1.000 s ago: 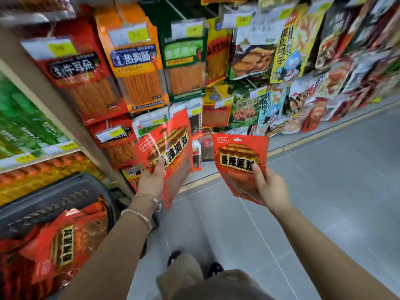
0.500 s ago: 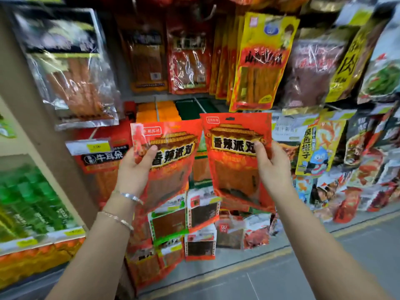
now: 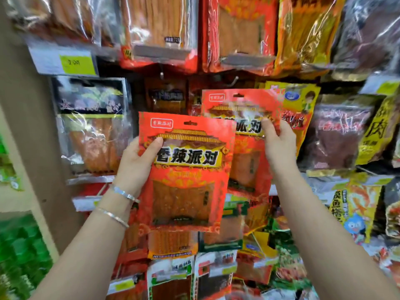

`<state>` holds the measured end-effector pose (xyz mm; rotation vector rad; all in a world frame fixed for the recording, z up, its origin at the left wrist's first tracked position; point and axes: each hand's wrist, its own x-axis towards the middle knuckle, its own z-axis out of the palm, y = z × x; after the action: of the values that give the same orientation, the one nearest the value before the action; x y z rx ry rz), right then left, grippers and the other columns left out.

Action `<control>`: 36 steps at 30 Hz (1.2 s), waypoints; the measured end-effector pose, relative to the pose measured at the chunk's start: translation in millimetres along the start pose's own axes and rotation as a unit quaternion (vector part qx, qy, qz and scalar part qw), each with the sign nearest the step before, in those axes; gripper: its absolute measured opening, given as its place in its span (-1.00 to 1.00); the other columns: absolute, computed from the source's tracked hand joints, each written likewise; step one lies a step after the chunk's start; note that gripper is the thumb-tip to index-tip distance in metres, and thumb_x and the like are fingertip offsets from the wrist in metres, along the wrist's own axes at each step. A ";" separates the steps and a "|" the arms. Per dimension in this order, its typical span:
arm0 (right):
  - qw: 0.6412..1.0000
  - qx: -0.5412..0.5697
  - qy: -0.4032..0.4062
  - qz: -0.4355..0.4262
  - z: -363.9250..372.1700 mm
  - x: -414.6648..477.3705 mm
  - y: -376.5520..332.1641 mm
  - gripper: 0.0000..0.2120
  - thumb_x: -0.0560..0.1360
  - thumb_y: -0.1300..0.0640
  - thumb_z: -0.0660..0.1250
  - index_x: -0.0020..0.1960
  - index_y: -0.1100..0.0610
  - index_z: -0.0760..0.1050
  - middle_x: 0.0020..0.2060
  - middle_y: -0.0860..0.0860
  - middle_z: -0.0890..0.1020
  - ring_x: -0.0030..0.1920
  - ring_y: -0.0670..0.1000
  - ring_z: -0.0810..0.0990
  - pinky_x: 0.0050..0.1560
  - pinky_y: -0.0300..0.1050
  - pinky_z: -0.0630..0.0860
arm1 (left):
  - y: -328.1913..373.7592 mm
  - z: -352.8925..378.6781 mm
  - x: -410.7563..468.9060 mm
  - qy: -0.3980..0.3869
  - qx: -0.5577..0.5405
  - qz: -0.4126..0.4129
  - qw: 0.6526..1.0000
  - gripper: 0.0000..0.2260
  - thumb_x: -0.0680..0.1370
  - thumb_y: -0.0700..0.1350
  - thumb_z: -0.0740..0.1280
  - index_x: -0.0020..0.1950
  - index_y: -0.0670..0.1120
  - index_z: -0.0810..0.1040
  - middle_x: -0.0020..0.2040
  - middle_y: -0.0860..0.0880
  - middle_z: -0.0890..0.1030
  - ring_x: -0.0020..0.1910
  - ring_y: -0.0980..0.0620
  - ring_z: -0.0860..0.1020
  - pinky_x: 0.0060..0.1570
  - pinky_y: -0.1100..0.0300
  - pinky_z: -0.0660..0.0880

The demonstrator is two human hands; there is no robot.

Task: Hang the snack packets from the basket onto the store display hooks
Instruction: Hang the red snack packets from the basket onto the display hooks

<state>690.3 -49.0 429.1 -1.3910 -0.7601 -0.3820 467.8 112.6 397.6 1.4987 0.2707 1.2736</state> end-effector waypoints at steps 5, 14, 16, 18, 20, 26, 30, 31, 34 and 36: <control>0.998 0.060 0.001 0.028 11.5 34.9 2.9 -0.77 0.51 -0.03 0.26 -0.23 0.08 0.46 -0.35 -0.13 0.44 -0.40 -0.25 0.34 -0.29 -0.24 0.30 | -5.2 13.6 13.9 0.007 -0.028 -0.013 0.999 -0.89 0.55 -0.08 0.31 -0.03 0.08 0.62 -0.09 0.03 0.69 -0.11 0.06 0.65 -0.23 0.21 0.57; 0.987 0.131 -0.052 0.072 13.9 55.2 6.9 -0.83 0.41 -0.07 0.29 -0.26 0.01 0.44 -0.31 0.01 0.44 -0.26 -0.02 0.38 -0.19 -0.08 0.30 | -14.9 31.7 23.6 0.039 0.000 -0.028 0.999 -0.90 0.45 0.09 0.37 -0.07 0.16 0.62 -0.10 0.04 0.70 -0.13 0.06 0.66 -0.29 0.24 0.55; 0.986 0.133 -0.064 0.075 13.7 57.9 6.6 -0.83 0.39 -0.08 0.30 -0.27 0.00 0.45 -0.32 -0.01 0.45 -0.26 -0.02 0.39 -0.18 -0.07 0.31 | -14.1 35.5 24.0 0.047 0.002 -0.025 0.999 -0.94 0.48 0.06 0.36 -0.09 0.18 0.62 -0.11 0.05 0.70 -0.14 0.08 0.66 -0.30 0.26 0.55; 0.984 0.146 -0.073 0.077 14.3 60.2 5.8 -0.84 0.39 -0.08 0.30 -0.23 0.00 0.48 -0.28 0.03 0.47 -0.23 0.01 0.42 -0.15 -0.04 0.35 | -13.1 39.0 24.5 0.050 0.007 -0.018 0.999 -0.92 0.51 0.03 0.35 -0.11 0.21 0.62 -0.11 0.07 0.70 -0.15 0.10 0.66 -0.30 0.27 0.54; 0.981 0.162 -0.071 0.078 15.2 62.9 4.8 -0.85 0.39 -0.05 0.30 -0.22 0.02 0.49 -0.27 0.07 0.47 -0.23 0.03 0.42 -0.17 -0.03 0.35 | -11.8 42.8 25.3 0.055 0.021 -0.011 0.998 -0.88 0.53 0.01 0.33 -0.14 0.23 0.63 -0.13 0.10 0.69 -0.16 0.12 0.66 -0.30 0.30 0.54; 0.990 0.106 -0.083 0.052 30.0 70.0 8.7 -0.76 0.46 0.03 0.28 -0.35 0.02 0.32 -0.42 -0.02 0.35 -0.35 -0.03 0.31 -0.25 -0.08 0.24 | -14.7 45.6 28.2 0.080 0.046 -0.016 0.996 -0.89 0.52 0.02 0.34 -0.14 0.23 0.62 -0.12 0.08 0.69 -0.11 0.08 0.66 -0.17 0.15 0.57; 0.997 0.000 -0.081 0.008 50.0 80.6 12.6 -0.78 0.56 0.10 0.22 -0.26 0.08 0.37 -0.39 -0.03 0.45 -0.27 0.05 0.45 -0.22 -0.10 0.26 | -15.8 40.7 32.5 0.104 0.077 -0.019 0.991 -0.93 0.49 0.09 0.33 -0.14 0.21 0.61 -0.09 0.03 0.68 -0.05 -0.02 0.64 -0.01 -0.09 0.57; 0.994 -0.041 -0.102 0.006 55.1 83.4 14.0 -0.83 0.59 0.09 0.18 -0.10 0.16 0.45 -0.23 0.07 0.56 -0.10 0.11 0.52 -0.14 -0.09 0.31 | -16.5 39.4 33.4 0.116 0.078 -0.020 0.990 -0.93 0.51 0.08 0.33 -0.12 0.17 0.60 -0.09 0.02 0.68 -0.06 -0.03 0.64 -0.01 -0.10 0.57; 0.969 -0.117 -0.211 0.044 69.6 89.4 13.7 -0.63 0.63 0.05 0.07 0.33 0.26 0.31 0.26 0.25 0.47 0.27 0.22 0.43 0.16 -0.06 0.33 | -15.3 37.6 35.6 0.147 0.072 -0.028 0.986 -0.92 0.55 0.03 0.30 -0.07 0.08 0.58 -0.09 -0.02 0.67 -0.06 -0.07 0.64 -0.04 -0.09 0.59; 0.947 -0.159 -0.270 0.064 77.5 89.7 13.6 -0.58 0.63 0.00 0.03 0.38 0.24 0.25 0.30 0.28 0.40 0.27 0.25 0.41 0.20 -0.02 0.33 | -13.8 37.5 36.1 0.156 0.078 -0.024 0.984 -0.89 0.56 -0.01 0.28 -0.03 0.01 0.57 -0.04 -0.08 0.66 -0.03 -0.10 0.63 0.01 -0.12 0.57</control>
<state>743.5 45.1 479.7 -1.8743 -1.0779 -0.0091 518.3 123.0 412.9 1.4088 0.6204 1.4759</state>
